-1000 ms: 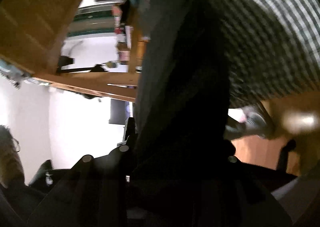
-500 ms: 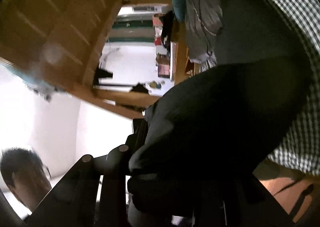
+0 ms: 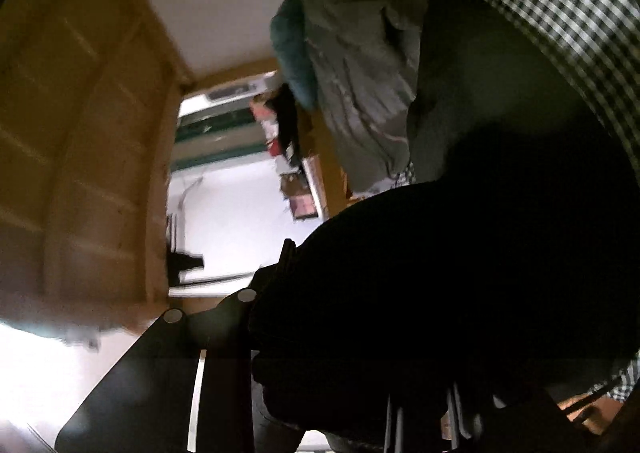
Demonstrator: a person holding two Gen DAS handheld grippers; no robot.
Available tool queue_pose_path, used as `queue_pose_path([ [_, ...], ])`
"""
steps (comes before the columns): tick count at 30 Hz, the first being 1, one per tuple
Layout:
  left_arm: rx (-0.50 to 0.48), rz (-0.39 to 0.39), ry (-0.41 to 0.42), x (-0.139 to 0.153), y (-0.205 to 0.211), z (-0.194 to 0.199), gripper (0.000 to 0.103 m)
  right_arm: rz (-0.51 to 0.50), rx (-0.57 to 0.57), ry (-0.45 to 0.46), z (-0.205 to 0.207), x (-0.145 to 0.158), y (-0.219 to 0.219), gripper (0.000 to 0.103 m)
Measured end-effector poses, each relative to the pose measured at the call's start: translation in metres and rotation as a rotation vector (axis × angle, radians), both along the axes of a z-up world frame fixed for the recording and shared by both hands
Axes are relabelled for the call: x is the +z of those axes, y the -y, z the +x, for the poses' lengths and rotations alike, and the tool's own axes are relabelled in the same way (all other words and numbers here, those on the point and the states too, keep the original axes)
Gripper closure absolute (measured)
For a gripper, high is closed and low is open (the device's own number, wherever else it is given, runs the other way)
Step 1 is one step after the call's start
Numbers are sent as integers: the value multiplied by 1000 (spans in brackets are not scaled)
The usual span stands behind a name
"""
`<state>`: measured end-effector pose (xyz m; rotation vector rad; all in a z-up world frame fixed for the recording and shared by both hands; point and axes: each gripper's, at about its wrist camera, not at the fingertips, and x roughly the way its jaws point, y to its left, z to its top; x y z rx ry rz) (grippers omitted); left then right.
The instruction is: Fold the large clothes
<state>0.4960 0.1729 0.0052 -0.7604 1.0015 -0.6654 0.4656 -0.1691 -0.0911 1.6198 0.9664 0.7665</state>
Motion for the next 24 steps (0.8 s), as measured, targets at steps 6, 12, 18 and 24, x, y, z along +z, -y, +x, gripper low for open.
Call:
queue_pose_path([
  [6, 83, 96, 40, 7, -20, 26, 72, 0, -9, -185, 70, -14, -28, 77],
  [12, 246, 219, 281, 58, -47, -8, 6, -38, -45, -343, 117, -46, -43, 77],
  [18, -172, 542, 225, 3, 50, -1, 6, -69, 14, -438, 151, -64, -56, 77],
  [24, 183, 265, 1, -33, 4, 70, 5, -121, 105, -364, 160, -65, -50, 76],
])
